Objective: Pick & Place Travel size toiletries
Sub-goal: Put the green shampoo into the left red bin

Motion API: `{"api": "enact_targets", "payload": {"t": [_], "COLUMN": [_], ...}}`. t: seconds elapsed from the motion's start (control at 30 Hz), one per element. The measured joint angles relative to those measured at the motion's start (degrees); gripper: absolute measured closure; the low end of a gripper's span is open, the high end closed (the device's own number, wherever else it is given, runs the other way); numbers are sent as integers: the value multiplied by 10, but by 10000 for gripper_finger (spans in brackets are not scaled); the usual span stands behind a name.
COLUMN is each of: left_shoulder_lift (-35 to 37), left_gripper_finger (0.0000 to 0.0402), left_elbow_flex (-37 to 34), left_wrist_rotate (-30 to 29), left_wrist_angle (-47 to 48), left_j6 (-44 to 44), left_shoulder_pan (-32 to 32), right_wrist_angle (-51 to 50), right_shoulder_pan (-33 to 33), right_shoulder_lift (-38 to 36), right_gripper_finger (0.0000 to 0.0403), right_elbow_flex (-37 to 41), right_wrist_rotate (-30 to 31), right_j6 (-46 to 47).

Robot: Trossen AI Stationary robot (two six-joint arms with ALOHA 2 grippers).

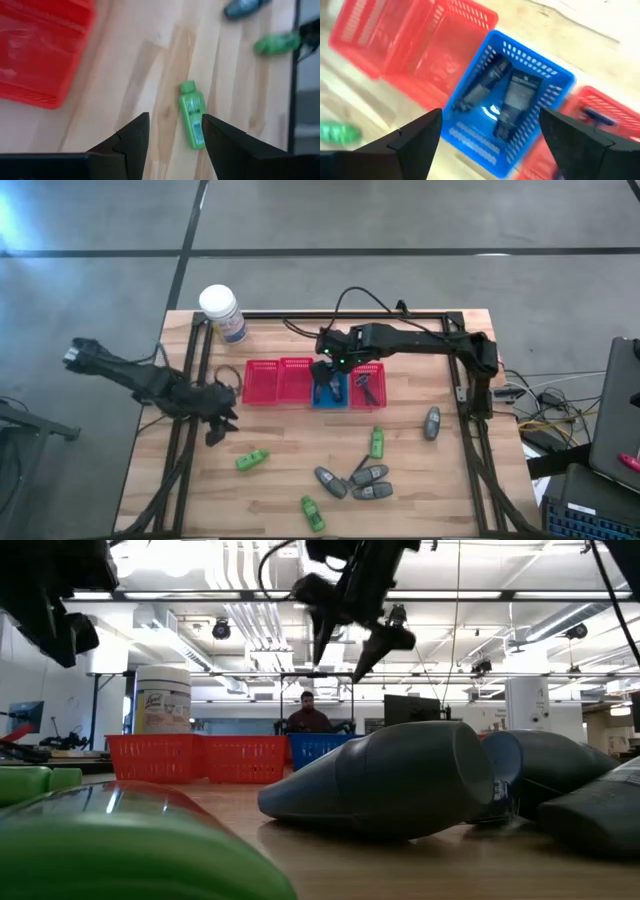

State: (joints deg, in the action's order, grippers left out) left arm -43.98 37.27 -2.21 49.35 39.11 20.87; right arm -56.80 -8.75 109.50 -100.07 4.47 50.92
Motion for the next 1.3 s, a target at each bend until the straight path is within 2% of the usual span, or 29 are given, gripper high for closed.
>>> {"api": "enact_targets", "payload": {"t": [0.2, 0.33, 0.5, 0.63, 0.9, 1.07, 1.3], "left_shoulder_lift": [-91, -153, -212, -258, -342, -372, -409], "left_gripper_finger": [215, 215, 202, 164, 83, 75, 94], "left_elbow_flex": [9, 9, 28, 50, 65, 62, 39], "left_wrist_rotate": [-14, -14, -34, -54, -53, -53, -54], "left_wrist_angle": [-21, -33, -73, -109, -104, -112, -158], "left_j6": [106, 221, 302, 298, 258, 257, 244], "left_shoulder_pan": [106, 155, 189, 198, 203, 202, 202], "right_wrist_angle": [-88, -87, -74, -65, -14, 42, 67], "right_shoulder_pan": [0, 3, 7, 7, 9, 9, 11], "right_shoulder_lift": [-25, -38, -57, -80, -143, -188, -226], "right_gripper_finger": [49, 44, 50, 58, 65, 55, 40], "right_elbow_flex": [6, 24, 54, 83, 155, 215, 276], "right_wrist_rotate": [0, 2, 2, 9, 17, 17, 16], "right_j6": [-68, -98, -124, -132, -109, -72, -26]}}
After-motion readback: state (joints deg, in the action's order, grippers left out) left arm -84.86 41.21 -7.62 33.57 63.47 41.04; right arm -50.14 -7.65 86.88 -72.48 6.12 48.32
